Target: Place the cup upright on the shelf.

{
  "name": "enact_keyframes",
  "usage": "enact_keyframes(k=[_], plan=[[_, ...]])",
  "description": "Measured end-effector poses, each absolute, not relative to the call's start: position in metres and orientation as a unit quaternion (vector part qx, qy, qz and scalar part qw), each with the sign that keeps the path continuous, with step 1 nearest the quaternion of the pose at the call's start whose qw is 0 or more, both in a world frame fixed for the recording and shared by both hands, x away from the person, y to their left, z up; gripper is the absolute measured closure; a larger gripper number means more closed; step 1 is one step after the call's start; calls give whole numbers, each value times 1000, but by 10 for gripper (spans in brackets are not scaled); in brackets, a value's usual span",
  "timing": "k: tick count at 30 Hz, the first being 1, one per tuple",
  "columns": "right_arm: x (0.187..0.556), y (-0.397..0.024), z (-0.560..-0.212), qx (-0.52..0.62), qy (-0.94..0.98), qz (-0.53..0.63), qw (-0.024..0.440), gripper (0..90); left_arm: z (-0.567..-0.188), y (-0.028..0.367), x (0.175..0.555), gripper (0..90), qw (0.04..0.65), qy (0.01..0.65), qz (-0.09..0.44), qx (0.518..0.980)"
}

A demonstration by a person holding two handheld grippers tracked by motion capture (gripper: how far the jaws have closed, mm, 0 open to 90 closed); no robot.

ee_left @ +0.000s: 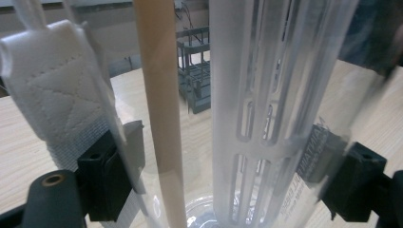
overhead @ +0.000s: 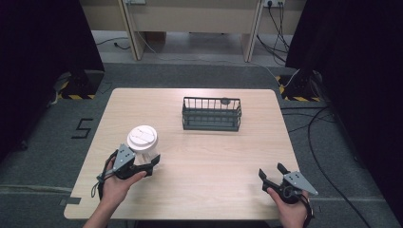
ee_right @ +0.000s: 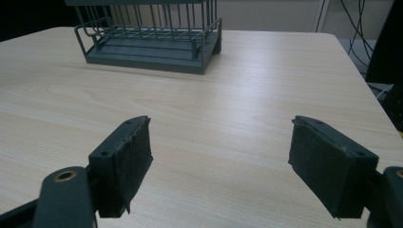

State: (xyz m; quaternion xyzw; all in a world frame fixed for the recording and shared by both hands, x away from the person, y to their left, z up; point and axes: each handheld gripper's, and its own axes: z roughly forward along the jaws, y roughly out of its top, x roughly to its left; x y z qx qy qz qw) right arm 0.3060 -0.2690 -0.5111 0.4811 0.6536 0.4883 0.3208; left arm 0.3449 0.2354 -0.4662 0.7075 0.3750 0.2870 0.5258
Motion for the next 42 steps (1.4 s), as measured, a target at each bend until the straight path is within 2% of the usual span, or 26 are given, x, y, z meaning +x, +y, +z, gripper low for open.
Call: enact_keyframes(k=[42], plan=[[306, -270, -511, 483, 650, 490, 322, 230, -450, 211, 374, 174, 536, 357, 288, 709]])
